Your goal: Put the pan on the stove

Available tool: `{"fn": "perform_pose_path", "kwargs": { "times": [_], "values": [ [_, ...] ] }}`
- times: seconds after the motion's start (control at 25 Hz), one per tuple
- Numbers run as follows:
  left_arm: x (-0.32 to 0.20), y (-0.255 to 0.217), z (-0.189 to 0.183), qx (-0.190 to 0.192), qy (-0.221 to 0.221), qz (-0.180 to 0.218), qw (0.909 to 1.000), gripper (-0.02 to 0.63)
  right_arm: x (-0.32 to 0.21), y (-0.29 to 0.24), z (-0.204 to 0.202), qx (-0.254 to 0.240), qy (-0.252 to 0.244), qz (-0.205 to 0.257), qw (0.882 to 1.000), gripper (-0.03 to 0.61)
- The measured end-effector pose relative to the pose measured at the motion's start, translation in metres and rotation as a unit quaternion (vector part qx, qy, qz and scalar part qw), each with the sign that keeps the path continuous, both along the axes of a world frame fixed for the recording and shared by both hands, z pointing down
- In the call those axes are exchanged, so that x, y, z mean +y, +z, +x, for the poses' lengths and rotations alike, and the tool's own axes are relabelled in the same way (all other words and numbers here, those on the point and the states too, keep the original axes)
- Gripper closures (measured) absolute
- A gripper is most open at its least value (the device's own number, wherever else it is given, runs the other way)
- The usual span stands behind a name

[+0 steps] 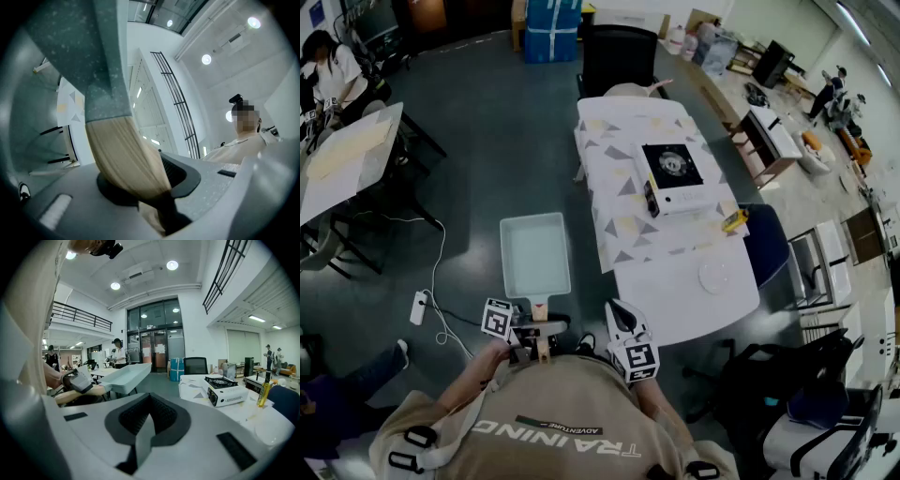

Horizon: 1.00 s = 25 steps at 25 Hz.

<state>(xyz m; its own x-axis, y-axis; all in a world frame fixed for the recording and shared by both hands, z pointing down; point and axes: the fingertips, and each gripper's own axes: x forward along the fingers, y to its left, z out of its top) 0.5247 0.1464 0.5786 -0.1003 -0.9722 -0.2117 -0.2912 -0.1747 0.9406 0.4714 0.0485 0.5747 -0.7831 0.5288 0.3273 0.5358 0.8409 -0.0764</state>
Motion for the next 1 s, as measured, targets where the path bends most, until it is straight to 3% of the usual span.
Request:
{"fn": "perform_pose_path", "kwargs": {
  "times": [0.12, 0.24, 0.48, 0.76, 1.0],
  "values": [
    [0.001, -0.002, -0.047, -0.039, 0.003, 0.002, 0.9992, 0.500, 0.004, -0.014, -0.048, -0.034, 0.001, 0.012, 0.999, 0.575],
    [0.006, -0.004, -0.068, -0.050, 0.006, 0.010, 0.9987, 0.499, 0.009, -0.018, -0.067, -0.045, 0.010, 0.012, 0.999, 0.575],
    [0.027, 0.000, -0.074, -0.041, 0.020, 0.018, 0.9988, 0.499, 0.019, -0.027, -0.069, -0.055, 0.036, -0.007, 0.998, 0.575],
    [0.043, 0.006, -0.085, -0.024, 0.020, 0.022, 0.9993, 0.495, 0.014, -0.016, -0.080, -0.031, 0.066, -0.030, 0.997, 0.575],
    [0.049, 0.007, -0.117, 0.002, -0.013, 0.041, 0.9991, 0.494, 0.019, -0.002, -0.114, -0.036, 0.037, 0.002, 0.999, 0.575]
  ]
}}
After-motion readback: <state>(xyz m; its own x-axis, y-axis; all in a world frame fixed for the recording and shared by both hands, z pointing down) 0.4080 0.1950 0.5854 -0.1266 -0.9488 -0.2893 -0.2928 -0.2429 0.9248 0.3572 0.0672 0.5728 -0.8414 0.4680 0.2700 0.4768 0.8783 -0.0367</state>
